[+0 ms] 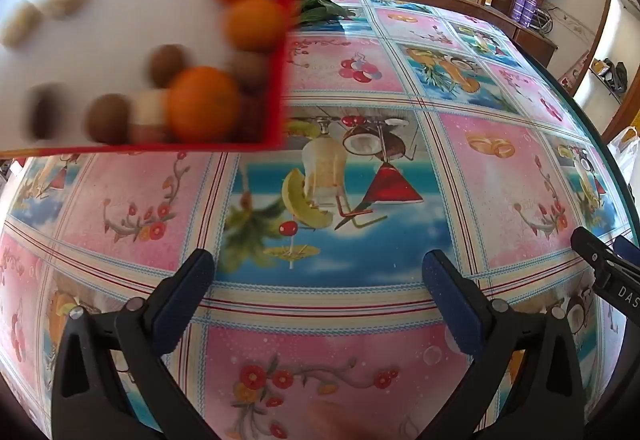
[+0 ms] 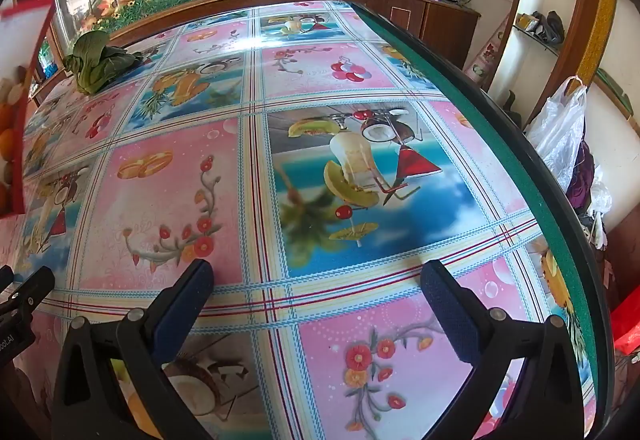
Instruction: Organize fruits
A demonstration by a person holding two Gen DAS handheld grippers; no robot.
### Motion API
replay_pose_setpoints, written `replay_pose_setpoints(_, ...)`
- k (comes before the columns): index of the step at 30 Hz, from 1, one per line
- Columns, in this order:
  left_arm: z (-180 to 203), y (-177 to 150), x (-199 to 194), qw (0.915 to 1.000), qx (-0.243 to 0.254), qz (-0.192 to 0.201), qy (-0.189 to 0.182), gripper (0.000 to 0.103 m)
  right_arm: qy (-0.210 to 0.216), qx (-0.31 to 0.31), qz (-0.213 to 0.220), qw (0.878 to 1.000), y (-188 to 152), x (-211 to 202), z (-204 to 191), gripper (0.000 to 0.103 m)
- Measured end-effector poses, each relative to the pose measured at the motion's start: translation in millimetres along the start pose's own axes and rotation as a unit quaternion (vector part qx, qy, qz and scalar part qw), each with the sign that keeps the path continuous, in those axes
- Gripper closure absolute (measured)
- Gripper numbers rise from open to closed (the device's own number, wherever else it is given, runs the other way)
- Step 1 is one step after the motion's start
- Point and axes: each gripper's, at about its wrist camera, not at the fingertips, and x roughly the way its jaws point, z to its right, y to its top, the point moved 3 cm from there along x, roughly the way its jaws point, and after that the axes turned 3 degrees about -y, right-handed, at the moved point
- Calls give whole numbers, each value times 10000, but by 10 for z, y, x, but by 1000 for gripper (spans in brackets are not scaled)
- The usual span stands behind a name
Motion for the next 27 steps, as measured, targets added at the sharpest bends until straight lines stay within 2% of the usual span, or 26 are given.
replay_pose_setpoints(27,2,4,-1,10000,0,7,4,0,6,5,-1,10000,-2,0,-1,0)
